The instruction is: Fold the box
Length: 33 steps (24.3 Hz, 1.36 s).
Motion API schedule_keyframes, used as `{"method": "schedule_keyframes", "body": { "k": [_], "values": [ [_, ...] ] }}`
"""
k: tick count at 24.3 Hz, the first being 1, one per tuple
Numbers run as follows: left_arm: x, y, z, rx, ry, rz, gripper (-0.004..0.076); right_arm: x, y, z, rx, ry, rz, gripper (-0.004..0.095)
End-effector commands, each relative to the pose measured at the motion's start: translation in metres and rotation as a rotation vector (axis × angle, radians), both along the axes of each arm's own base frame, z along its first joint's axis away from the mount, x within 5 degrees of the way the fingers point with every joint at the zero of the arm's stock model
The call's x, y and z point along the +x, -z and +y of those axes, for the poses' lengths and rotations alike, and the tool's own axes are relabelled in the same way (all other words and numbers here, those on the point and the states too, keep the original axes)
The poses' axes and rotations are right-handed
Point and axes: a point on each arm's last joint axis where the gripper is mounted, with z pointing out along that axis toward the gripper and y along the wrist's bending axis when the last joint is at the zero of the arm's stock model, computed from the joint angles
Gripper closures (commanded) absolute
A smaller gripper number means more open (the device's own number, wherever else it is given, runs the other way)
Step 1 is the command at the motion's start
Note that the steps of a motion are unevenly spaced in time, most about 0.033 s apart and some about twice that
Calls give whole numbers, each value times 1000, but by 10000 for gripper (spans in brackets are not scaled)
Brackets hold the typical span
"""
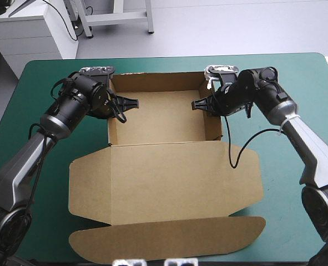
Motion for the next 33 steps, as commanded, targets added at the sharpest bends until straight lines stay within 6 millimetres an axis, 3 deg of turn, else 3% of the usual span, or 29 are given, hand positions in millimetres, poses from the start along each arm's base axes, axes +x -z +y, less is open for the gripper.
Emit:
{"method": "schedule_keyframes", "body": {
  "k": [1,6,12,15,23,33],
  "values": [
    [-6,-31,-6,-118,19,-155,732,-14,-34,15,133,-36,-83,908],
    [-4,-28,-7,-101,28,-139,732,-17,-36,28,130,-52,-125,908],
    [7,-3,-13,-59,34,-44,732,-18,-24,7,-109,13,-62,908],
    [18,25,-19,-2,47,59,732,-13,-12,5,-168,19,-18,909],
    [31,54,-28,8,73,123,732,10,45,25,-140,-18,158,909],
    [40,77,-33,42,105,168,732,13,52,24,-173,-20,163,909]
  ]
}}
